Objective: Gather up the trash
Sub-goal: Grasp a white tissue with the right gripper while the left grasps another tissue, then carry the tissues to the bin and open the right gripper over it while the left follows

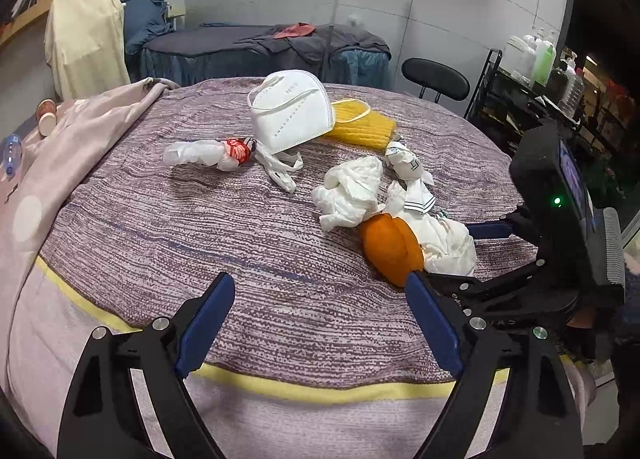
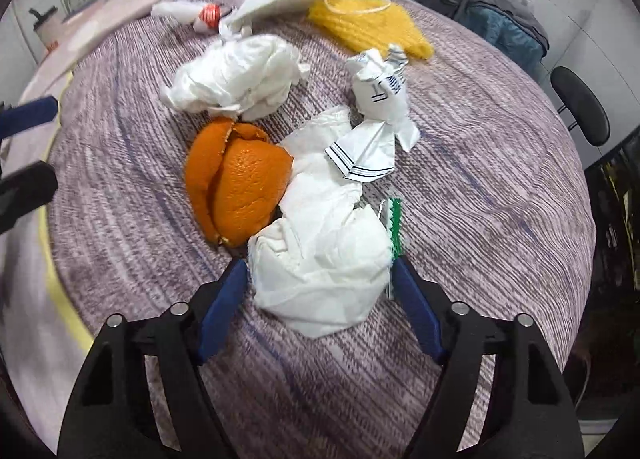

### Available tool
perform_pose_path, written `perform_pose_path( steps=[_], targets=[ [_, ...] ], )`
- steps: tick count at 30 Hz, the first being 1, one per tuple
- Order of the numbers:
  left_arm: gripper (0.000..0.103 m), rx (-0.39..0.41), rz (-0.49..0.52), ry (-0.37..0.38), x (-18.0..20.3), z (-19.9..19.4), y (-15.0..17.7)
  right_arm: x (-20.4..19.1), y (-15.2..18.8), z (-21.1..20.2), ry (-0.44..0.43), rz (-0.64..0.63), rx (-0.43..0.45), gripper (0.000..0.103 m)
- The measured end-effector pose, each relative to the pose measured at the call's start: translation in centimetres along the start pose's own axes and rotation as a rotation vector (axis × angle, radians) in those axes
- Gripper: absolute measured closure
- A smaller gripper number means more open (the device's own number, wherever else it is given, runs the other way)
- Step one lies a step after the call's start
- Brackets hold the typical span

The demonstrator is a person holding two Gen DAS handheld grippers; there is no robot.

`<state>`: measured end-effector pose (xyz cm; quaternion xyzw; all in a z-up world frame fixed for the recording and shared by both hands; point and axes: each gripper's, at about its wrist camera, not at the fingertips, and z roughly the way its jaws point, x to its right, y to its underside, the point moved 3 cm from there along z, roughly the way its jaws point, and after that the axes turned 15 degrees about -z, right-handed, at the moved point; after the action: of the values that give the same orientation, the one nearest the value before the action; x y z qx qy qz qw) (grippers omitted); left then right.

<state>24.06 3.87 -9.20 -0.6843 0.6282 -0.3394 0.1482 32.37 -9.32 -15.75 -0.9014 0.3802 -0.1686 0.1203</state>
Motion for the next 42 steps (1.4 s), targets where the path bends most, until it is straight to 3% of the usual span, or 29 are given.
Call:
perform_pose_path(
  steps=[3, 7, 8, 9, 11, 19, 24, 27, 42],
  targets=[
    [0.021, -0.018, 0.005, 0.011, 0.4, 1.1, -0.6, 0.7, -0.3, 0.2, 0.011, 0.01, 0.003, 0.045],
    [0.026, -0.045, 0.005, 0.03, 1.1, 2.6, -1.5, 1.7, -0.2, -0.2, -0.019, 0.044, 0.04, 0.055],
    [0.028, -0.05, 0.009, 0.032, 1.3, 2.9, -1.7, 1.8, -0.1, -0.6, -0.024, 0.051, 0.06, 0.06],
    [0.03, -0.054, 0.012, 0.034, 1.5, 3.3, -2.0, 1.9, 0.0, -1.0, -0.045, 0.055, 0.08, 0.072],
    [0.031, -0.062, 0.018, 0.032, 2.0, 4.1, -2.6, 2.0, 0.3, -1.8, -0.049, 0.072, 0.101, 0.083],
    [0.039, -0.111, 0.025, -0.012, 2.8, 8.3, -4.5, 1.5, 2.8, -4.9, -0.089, 0.137, 0.194, 0.084],
    [0.065, -0.137, 0.011, 0.005, 3.0, 9.3, -4.7, 0.9, 4.5, -6.8, -0.109, 0.177, 0.24, 0.084],
    [0.073, -0.117, 0.014, 0.008, 3.0, 8.8, -4.5, 0.9, 5.5, -7.7, -0.117, 0.21, 0.273, 0.084],
    [0.075, 0.06, 0.029, 0.065, 4.7, 0.0, -1.3, 1.7, 10.3, -11.6, -0.11, 0.331, 0.425, 0.084]
  ],
)
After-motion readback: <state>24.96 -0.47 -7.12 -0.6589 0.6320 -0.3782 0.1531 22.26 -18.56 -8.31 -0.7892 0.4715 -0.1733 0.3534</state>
